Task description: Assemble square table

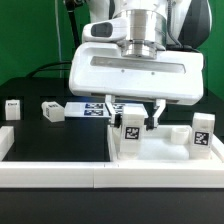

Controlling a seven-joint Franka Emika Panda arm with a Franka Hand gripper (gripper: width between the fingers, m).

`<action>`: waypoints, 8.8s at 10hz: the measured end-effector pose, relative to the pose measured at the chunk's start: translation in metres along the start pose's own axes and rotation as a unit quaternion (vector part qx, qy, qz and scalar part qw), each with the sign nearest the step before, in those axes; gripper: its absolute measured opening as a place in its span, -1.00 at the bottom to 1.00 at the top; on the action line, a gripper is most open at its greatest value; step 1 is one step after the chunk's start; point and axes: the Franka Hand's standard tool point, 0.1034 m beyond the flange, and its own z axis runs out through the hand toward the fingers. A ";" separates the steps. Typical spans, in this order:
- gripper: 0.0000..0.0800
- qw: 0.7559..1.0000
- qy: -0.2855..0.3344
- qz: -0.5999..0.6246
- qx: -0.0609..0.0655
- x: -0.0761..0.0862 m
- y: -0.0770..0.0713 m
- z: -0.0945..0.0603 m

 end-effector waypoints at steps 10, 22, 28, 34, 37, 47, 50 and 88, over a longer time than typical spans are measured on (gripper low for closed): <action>0.62 1.000 0.000 0.000 0.000 0.000 0.000 0.000; 0.62 0.959 -0.273 0.042 0.064 0.004 -0.004 -0.002; -0.27 0.954 -0.276 0.102 0.049 0.003 -0.005 -0.002; -0.27 0.867 -0.265 0.421 -0.028 0.002 -0.002 0.002; -0.27 0.798 -0.258 0.543 -0.050 0.003 -0.001 0.003; 0.62 0.926 -0.255 0.277 0.011 0.007 0.002 0.000; 0.62 0.965 -0.243 0.074 0.059 0.007 0.011 -0.001; -0.28 0.966 -0.236 0.099 0.043 0.000 -0.002 0.000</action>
Offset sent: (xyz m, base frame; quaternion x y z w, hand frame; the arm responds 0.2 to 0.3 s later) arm 0.0000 0.0000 0.0000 0.0000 0.0000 0.0000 1.0000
